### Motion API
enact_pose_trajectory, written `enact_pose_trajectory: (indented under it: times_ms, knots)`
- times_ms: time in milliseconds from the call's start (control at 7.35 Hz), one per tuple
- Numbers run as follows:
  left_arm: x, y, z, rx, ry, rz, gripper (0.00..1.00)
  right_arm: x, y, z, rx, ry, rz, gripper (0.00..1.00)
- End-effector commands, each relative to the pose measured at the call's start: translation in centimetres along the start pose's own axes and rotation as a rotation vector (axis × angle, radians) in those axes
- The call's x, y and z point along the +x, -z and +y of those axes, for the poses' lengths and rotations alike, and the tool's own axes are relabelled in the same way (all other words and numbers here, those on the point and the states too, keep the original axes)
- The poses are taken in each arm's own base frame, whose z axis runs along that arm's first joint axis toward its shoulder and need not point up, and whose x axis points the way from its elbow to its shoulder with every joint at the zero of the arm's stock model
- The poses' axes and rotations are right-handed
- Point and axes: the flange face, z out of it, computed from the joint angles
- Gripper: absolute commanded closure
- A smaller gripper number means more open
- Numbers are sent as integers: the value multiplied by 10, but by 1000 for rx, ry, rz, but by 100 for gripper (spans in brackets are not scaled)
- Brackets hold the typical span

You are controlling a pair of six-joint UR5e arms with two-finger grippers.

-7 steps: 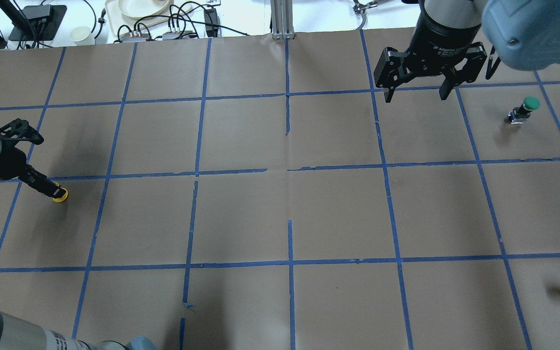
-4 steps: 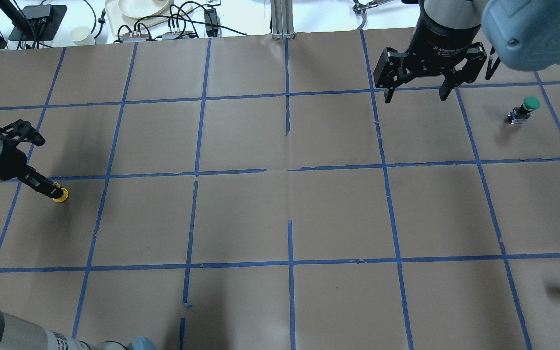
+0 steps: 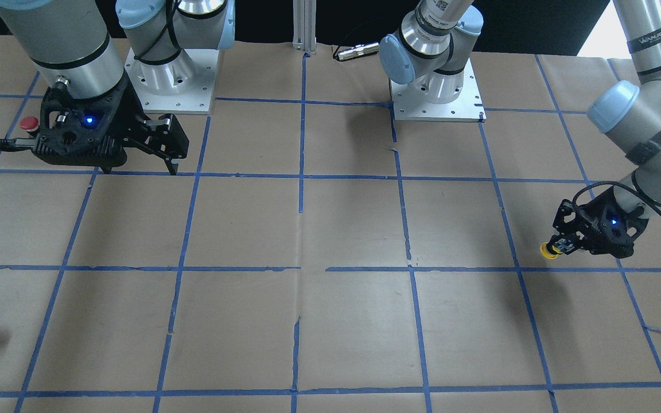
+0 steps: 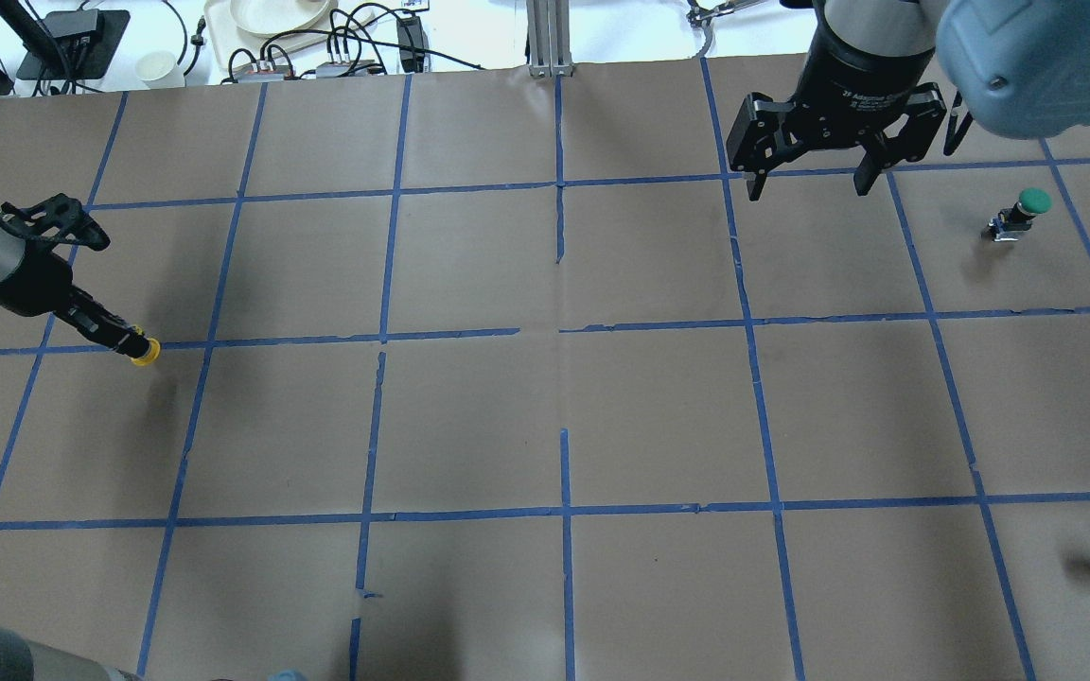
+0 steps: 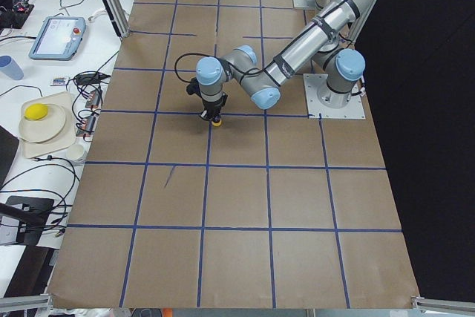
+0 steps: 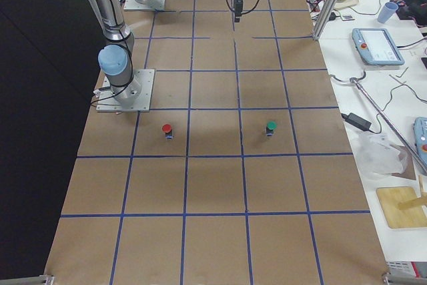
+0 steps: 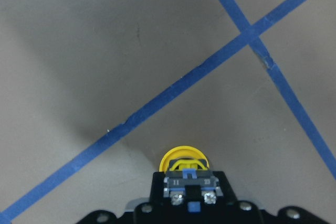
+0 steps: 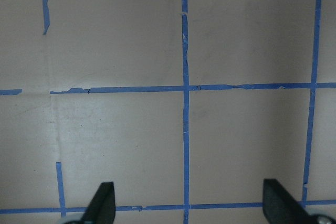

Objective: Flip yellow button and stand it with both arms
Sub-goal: 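Lift the yellow button with the left gripper and raise it toward the center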

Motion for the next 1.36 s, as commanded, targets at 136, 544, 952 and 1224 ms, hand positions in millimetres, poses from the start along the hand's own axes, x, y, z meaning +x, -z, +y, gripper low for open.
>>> enact_pose_trajectory:
  times_ms: [136,544,952,1224]
  knots:
    - [50,71,-71,243,155,315,94,0,0,0,1,0,1,0]
    - [133,114,-135,582,358,705,94,0,-1,0,-2,1,1,0]
    - [181,123,-153,814,475,987,94,19,1,-7,3,-16,-9,0]
    - [240,113,-159,892,471,1104,94,100,19,-15,43,-95,-218,0]
